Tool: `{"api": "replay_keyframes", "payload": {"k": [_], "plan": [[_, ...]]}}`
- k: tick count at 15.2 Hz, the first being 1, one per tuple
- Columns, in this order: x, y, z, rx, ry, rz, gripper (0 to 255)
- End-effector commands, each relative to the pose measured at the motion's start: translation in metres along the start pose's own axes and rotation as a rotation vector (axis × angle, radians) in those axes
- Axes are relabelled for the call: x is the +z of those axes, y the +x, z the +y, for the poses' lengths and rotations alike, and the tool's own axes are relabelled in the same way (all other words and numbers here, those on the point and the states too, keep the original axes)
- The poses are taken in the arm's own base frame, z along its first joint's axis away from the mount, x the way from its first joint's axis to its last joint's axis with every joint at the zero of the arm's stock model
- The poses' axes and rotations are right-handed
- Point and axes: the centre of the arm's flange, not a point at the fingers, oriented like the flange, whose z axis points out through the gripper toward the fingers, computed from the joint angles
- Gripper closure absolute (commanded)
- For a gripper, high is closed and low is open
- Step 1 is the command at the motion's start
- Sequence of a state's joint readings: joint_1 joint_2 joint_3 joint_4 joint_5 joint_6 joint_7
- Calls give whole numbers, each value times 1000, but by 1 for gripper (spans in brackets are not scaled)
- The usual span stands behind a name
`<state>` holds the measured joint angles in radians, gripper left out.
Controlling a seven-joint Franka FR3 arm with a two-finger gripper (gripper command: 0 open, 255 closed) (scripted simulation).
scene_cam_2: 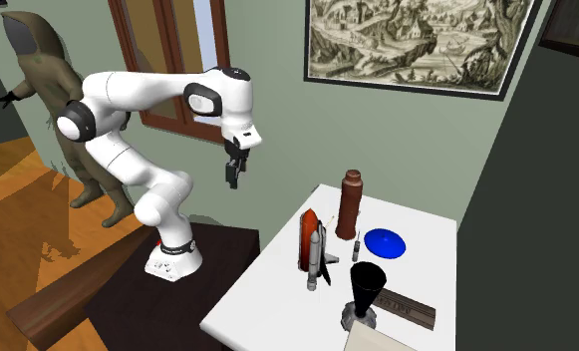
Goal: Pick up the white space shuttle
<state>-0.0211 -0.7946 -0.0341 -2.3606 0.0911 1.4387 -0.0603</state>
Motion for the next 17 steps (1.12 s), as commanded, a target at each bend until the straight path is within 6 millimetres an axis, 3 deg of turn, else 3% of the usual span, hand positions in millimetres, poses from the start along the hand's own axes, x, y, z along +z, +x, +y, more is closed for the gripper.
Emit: {"api": "replay_keyframes", "payload": {"k": [1, 9, 17], "plan": [[0, 0, 0, 0, 0, 0, 0], [11, 96, 34, -169, -34, 9, 0], [21, 196, 51, -338, -67, 19, 0]]}}
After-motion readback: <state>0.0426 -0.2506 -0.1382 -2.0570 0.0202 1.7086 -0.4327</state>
